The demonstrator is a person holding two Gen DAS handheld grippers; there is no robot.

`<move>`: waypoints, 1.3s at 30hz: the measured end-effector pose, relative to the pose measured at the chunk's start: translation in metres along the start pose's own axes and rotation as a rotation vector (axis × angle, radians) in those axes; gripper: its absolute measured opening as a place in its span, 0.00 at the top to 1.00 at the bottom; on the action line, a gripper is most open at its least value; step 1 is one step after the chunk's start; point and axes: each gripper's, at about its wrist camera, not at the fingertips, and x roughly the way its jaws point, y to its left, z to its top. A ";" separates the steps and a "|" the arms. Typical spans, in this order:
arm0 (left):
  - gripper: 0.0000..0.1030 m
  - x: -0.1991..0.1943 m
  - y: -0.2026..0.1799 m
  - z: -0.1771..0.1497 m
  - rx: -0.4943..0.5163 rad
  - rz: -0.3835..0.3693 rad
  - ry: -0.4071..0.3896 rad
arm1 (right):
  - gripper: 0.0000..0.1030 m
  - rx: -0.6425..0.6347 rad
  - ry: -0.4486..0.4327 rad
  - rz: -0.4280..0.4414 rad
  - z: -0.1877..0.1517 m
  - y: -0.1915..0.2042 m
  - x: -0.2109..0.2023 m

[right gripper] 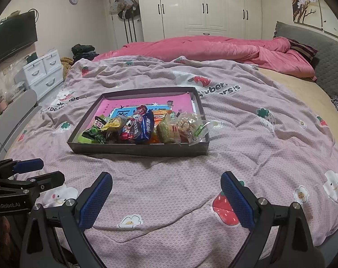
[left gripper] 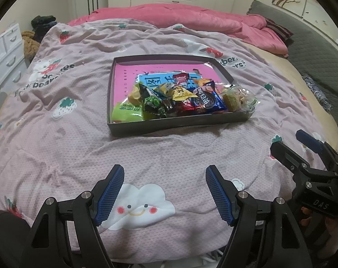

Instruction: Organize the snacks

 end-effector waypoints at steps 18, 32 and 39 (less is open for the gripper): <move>0.26 0.003 0.001 0.000 0.005 0.022 0.006 | 0.05 -0.001 0.001 0.000 0.000 0.000 0.000; 0.26 0.003 0.001 0.000 0.006 0.037 0.009 | 0.05 -0.004 0.002 0.000 -0.001 0.001 0.001; 0.26 0.003 0.002 0.001 0.005 0.049 0.008 | 0.05 -0.005 0.003 -0.002 -0.001 0.001 0.002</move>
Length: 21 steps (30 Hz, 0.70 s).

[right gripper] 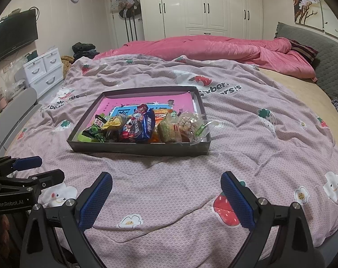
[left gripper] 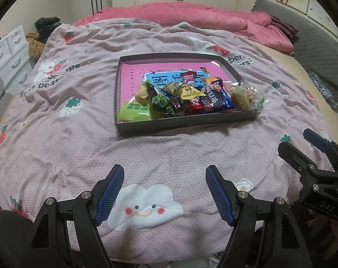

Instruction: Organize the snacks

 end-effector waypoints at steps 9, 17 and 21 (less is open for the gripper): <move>0.26 -0.002 0.000 0.000 -0.003 0.001 -0.004 | 0.05 0.001 -0.006 -0.010 0.000 -0.001 0.000; 0.26 -0.003 -0.002 0.001 0.000 0.006 -0.008 | 0.05 -0.005 -0.021 -0.017 0.002 -0.001 -0.003; 0.26 -0.001 -0.003 0.000 0.003 0.023 -0.001 | 0.05 -0.008 -0.018 -0.017 0.002 -0.001 -0.002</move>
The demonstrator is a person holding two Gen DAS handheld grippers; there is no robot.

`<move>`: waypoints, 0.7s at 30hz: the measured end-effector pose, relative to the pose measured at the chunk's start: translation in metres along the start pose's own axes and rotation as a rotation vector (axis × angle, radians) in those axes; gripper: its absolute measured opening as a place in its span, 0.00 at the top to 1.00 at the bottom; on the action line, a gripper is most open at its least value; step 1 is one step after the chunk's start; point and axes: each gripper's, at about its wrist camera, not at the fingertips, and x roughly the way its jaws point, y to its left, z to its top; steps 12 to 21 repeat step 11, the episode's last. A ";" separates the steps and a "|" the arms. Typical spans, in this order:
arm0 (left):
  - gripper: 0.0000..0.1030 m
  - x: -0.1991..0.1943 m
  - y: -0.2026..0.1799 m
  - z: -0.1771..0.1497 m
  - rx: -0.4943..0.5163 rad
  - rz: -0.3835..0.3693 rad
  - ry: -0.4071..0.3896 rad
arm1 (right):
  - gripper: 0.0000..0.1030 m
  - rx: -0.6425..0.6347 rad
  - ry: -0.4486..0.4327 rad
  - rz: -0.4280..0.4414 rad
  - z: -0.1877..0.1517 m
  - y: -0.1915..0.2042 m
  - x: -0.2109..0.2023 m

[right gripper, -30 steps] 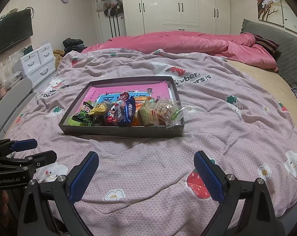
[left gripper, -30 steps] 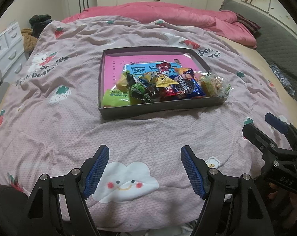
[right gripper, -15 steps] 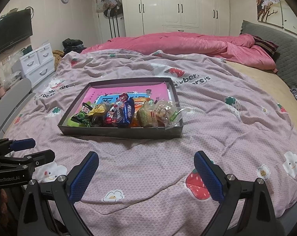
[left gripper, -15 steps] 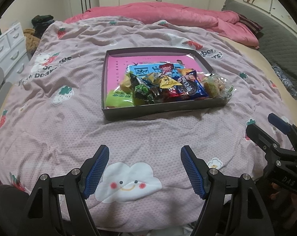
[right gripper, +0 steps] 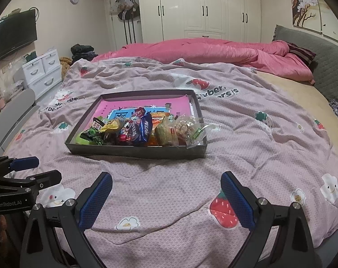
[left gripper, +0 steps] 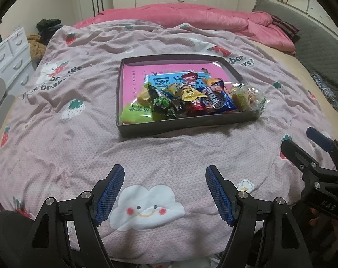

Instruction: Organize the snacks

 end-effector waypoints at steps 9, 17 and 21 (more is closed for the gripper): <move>0.26 0.005 0.002 0.002 -0.015 0.006 -0.004 | 0.05 0.002 0.006 0.010 0.000 -0.001 0.005; 0.26 0.006 0.006 0.004 -0.026 0.005 -0.016 | 0.05 0.010 0.003 0.013 0.001 -0.005 0.010; 0.26 0.006 0.006 0.004 -0.026 0.005 -0.016 | 0.05 0.010 0.003 0.013 0.001 -0.005 0.010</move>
